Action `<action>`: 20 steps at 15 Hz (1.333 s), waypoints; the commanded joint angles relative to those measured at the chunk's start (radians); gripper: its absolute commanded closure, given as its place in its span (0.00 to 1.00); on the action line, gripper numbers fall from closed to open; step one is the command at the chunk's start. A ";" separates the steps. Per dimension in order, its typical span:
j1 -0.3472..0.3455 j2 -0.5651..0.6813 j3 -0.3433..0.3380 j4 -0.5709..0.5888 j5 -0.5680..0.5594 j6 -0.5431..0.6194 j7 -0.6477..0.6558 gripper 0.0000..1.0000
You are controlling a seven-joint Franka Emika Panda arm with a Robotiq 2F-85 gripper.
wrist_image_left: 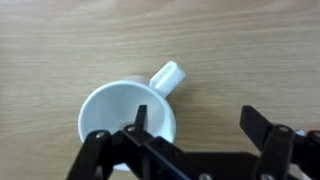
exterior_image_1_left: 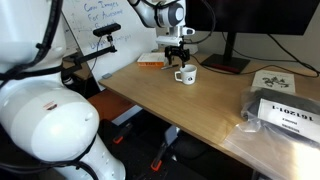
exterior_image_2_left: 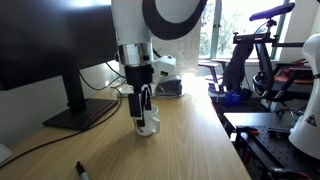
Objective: Move the cup to the right
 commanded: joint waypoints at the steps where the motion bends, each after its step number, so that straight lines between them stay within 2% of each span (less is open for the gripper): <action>1: 0.005 0.054 -0.017 0.048 -0.013 -0.026 0.022 0.08; 2: 0.003 0.066 -0.019 0.052 -0.012 -0.025 0.017 0.26; 10: -0.005 0.090 -0.037 0.057 -0.003 -0.003 0.016 0.88; 12: -0.010 0.086 -0.036 0.060 0.005 -0.001 0.015 1.00; 17: -0.015 0.069 -0.052 0.053 -0.001 0.015 0.044 0.98; 20: -0.009 0.047 -0.090 0.035 -0.036 0.038 0.107 0.97</action>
